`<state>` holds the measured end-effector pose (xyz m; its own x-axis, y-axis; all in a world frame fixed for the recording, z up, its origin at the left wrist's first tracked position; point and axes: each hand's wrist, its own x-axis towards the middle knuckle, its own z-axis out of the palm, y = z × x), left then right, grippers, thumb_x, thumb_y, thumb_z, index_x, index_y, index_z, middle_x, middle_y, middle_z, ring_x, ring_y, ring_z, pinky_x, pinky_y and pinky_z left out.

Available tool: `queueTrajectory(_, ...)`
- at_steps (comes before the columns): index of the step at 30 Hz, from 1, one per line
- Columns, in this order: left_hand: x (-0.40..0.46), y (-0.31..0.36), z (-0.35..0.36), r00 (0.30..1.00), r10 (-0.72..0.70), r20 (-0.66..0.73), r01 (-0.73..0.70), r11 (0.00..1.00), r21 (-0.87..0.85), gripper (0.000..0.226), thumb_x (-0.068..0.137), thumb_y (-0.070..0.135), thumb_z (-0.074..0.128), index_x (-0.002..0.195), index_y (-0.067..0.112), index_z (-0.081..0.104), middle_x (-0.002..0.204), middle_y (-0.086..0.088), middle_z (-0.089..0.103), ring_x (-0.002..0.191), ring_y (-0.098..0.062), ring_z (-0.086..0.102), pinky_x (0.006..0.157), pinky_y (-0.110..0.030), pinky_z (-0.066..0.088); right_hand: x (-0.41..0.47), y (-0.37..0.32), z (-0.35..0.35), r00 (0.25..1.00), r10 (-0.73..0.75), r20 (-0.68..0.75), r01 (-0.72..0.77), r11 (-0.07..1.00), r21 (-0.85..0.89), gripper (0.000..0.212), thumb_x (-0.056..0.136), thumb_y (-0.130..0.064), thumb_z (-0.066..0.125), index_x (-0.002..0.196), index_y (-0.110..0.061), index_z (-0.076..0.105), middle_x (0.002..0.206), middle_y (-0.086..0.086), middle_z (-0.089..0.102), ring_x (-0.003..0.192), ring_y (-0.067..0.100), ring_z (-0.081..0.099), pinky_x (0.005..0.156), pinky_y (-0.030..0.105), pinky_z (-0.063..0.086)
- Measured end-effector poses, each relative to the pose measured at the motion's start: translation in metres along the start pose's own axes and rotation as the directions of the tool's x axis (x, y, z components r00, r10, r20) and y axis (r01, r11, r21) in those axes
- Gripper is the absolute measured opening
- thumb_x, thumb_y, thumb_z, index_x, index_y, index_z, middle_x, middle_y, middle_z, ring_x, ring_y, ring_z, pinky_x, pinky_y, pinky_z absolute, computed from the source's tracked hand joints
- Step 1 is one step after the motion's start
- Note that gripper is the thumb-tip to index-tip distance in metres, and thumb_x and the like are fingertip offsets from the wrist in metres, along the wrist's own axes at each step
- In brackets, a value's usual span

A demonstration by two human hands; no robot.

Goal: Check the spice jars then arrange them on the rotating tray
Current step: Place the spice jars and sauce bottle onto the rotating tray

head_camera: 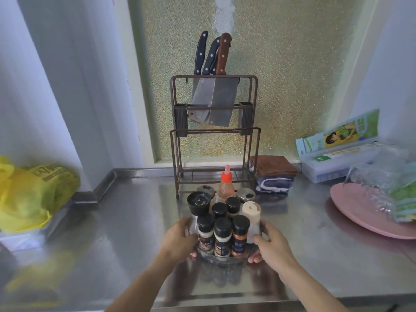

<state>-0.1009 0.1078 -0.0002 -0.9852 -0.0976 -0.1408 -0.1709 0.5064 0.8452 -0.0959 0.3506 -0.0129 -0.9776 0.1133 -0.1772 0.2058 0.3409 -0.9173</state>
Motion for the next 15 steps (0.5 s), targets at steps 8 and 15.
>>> queueTrajectory(8, -0.013, -0.025, -0.057, 0.996, 0.022, -0.083, -0.029, 0.996, -0.079, 0.048, 0.081, 0.004, 0.05, 0.124, 0.02, 0.063, 0.12, 0.003, 0.072, 0.056, -0.022, 0.075, 0.055, -0.031, 0.06, -0.007, -0.034, 0.047, 0.991, -0.115, 0.075, 0.115, 0.993, 0.007, 0.044, 0.1, -0.001, 0.049, 0.138, -0.022, 0.048, 0.106, 0.011, 0.075, 0.056, 0.032, 0.076, 0.055, 0.036, 0.061)
queueTrajectory(15, -0.008, -0.062, -0.149, 0.978, -0.018, -0.207, 0.013, 1.0, -0.025, 0.04, 0.076, 0.001, 0.051, 0.102, 0.025, 0.07, 0.102, 0.008, 0.078, 0.054, -0.024, 0.073, 0.059, -0.035, 0.06, 0.004, -0.086, 0.14, 0.956, -0.151, 0.25, 0.147, 0.989, 0.032, 0.028, 0.105, -0.009, 0.048, 0.126, -0.027, 0.043, 0.112, 0.011, 0.073, 0.055, 0.023, 0.074, 0.059, 0.032, 0.063)
